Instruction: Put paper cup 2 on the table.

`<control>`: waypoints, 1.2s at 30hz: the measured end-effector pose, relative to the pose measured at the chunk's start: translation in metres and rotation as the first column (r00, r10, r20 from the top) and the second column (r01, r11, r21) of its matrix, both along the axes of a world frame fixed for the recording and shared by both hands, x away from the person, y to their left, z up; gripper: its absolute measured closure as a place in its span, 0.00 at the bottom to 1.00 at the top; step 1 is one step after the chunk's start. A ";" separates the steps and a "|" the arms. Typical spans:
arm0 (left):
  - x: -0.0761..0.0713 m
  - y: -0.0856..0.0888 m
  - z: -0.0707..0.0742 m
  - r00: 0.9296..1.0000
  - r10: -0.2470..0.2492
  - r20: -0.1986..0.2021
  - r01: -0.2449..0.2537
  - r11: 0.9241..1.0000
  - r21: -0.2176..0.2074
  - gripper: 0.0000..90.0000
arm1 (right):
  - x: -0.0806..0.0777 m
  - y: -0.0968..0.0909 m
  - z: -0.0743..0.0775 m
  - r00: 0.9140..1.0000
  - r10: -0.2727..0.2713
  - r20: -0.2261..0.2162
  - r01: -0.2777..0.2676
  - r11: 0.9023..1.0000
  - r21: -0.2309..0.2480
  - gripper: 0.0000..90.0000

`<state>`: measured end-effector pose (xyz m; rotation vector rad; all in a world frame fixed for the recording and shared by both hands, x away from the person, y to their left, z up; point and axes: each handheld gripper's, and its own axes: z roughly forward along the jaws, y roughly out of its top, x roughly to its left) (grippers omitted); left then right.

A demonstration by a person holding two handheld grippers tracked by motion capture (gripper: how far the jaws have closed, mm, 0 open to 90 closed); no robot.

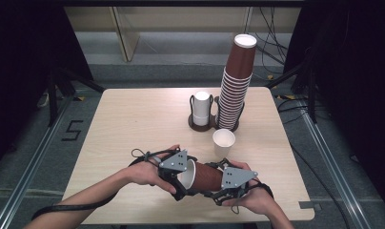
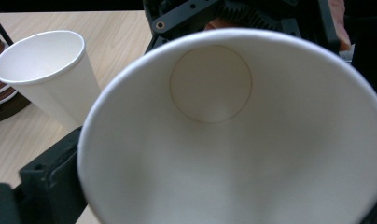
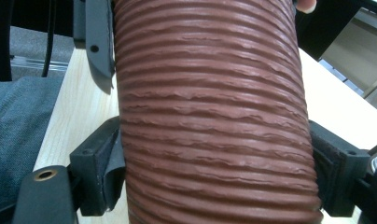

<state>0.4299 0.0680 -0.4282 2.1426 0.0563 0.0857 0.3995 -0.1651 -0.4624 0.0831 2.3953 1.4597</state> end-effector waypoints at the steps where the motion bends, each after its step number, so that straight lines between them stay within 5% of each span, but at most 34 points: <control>1: -0.001 -0.001 0.000 1.000 0.000 -0.004 0.000 1.000 -0.011 0.05 | 0.001 0.000 0.000 1.000 0.005 0.012 -0.005 1.000 -0.001 0.21; 14: -0.004 -0.001 0.003 0.999 0.009 0.045 -0.010 1.000 0.025 0.10 | 0.003 0.005 -0.002 1.000 -0.006 0.007 0.006 1.000 -0.023 0.22; 22: -0.007 -0.007 0.009 0.989 -0.013 0.147 -0.007 0.991 0.136 0.11 | 0.003 0.011 -0.004 0.999 -0.046 0.009 0.047 0.997 -0.067 0.20; 24: -0.007 -0.009 0.013 0.982 -0.040 0.184 0.001 0.979 0.206 0.11 | 0.003 0.013 -0.006 0.998 -0.069 -0.011 0.067 0.994 -0.089 0.17; 30: -0.004 -0.012 0.021 0.970 -0.064 0.234 -0.017 0.946 0.325 0.10 | 0.006 0.011 -0.013 0.993 -0.118 -0.025 0.114 0.984 -0.139 0.09; 33: -0.002 -0.013 0.023 0.961 -0.103 0.257 -0.011 0.912 0.409 0.10 | 0.007 0.010 -0.015 0.989 -0.143 -0.032 0.136 0.977 -0.162 0.08; 36: -0.002 -0.015 0.022 0.960 -0.126 0.250 -0.001 0.890 0.456 0.10 | 0.008 0.010 -0.015 0.989 -0.144 -0.025 0.139 0.980 -0.143 0.08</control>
